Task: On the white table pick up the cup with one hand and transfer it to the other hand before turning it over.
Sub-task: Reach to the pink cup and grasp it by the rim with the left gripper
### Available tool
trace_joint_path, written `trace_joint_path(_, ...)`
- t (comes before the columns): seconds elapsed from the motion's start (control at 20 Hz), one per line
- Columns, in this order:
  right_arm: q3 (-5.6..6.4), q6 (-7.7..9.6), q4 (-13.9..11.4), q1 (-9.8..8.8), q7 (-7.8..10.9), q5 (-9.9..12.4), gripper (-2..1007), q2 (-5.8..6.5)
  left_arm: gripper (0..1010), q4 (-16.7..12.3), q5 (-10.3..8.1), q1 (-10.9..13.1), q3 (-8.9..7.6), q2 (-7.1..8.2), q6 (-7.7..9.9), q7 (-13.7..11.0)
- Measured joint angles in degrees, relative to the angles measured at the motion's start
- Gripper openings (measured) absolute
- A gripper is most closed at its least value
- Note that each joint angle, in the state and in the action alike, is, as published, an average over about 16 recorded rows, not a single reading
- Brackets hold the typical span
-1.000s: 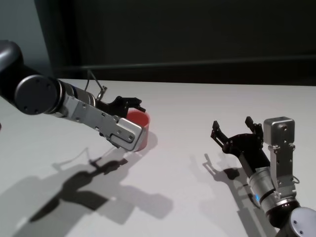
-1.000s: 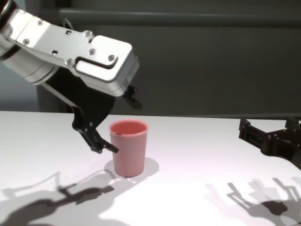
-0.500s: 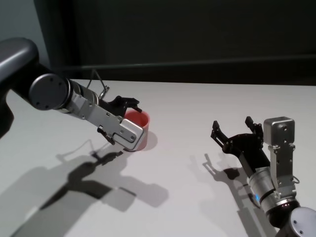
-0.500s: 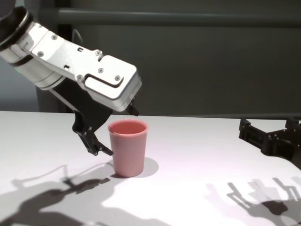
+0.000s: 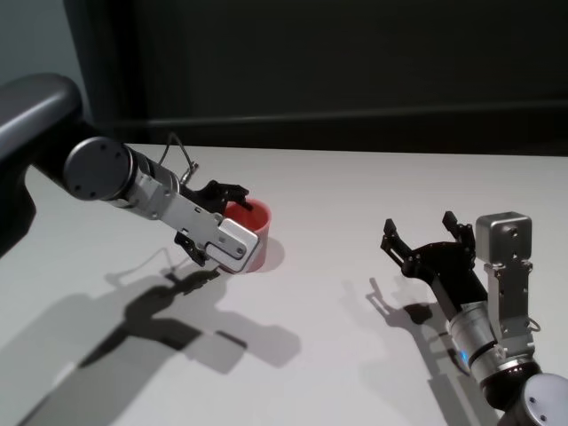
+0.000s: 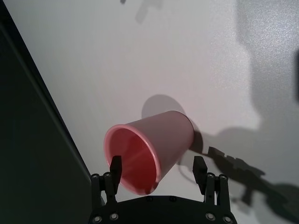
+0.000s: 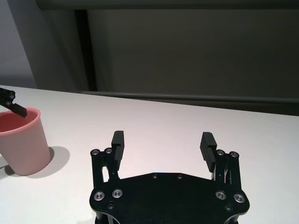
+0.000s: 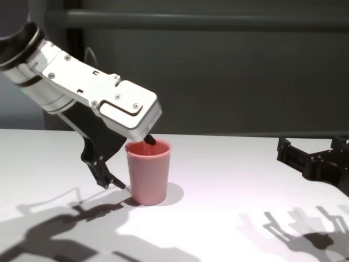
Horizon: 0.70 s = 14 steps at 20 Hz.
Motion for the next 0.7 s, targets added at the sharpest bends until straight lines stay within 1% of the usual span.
trace_joint_path(0.4,0.00,0.00,0.00,0.00,0.00,0.00,1002,0.00,989,0.73,-1.15,-0.25,0.96,-0.29,0.65,-0.01)
trace_joint_path(0.7,0.00,0.00,0.00,0.00,0.00,0.00,1002,0.00,920,1.04,-1.84,-0.44,1.59,-0.44,0.98,0.35)
